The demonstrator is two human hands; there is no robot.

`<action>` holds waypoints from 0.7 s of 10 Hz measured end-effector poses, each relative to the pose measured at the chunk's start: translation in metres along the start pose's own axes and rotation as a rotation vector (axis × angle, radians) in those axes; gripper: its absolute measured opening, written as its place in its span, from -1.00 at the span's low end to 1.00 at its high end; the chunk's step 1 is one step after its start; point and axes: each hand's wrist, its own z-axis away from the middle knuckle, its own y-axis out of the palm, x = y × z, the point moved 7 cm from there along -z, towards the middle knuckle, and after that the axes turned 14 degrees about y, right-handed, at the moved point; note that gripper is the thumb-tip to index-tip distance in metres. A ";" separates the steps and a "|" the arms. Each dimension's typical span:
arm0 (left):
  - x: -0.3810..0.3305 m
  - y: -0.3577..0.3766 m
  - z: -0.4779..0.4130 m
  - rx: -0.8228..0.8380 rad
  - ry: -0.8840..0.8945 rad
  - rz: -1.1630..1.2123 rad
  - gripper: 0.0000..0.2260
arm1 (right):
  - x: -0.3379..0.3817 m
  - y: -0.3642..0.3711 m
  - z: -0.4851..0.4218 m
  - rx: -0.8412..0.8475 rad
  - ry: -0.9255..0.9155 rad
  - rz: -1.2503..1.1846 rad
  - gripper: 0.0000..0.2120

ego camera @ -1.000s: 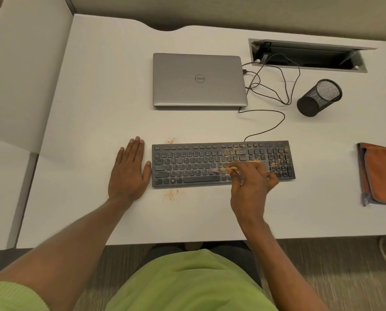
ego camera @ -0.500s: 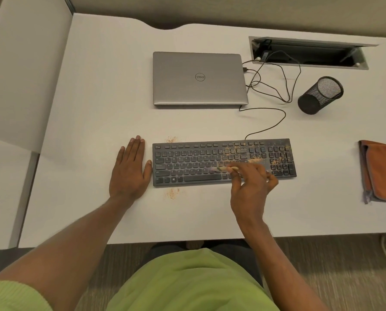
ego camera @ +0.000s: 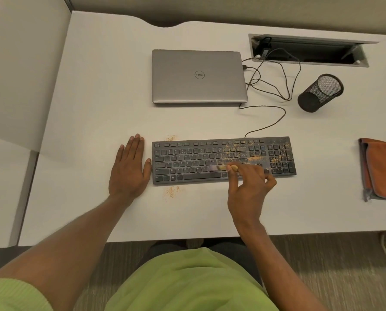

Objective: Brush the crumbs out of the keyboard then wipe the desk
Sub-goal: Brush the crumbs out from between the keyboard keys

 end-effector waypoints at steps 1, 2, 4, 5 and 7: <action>0.000 0.000 0.000 0.000 0.002 -0.005 -0.38 | 0.000 -0.009 0.000 -0.084 -0.017 0.031 -0.89; 0.000 0.000 0.000 -0.006 0.003 -0.005 -0.38 | 0.002 -0.011 0.002 -0.113 0.001 -0.035 -0.86; -0.001 -0.001 0.000 -0.009 0.006 0.000 -0.38 | -0.001 -0.002 0.011 -0.069 -0.001 0.008 -0.90; -0.001 -0.001 0.000 -0.012 0.006 -0.002 -0.38 | -0.003 -0.005 0.011 -0.076 0.006 0.017 -0.95; -0.001 0.000 0.000 -0.003 0.002 0.001 -0.38 | 0.003 -0.005 0.008 -0.086 0.017 -0.034 -0.91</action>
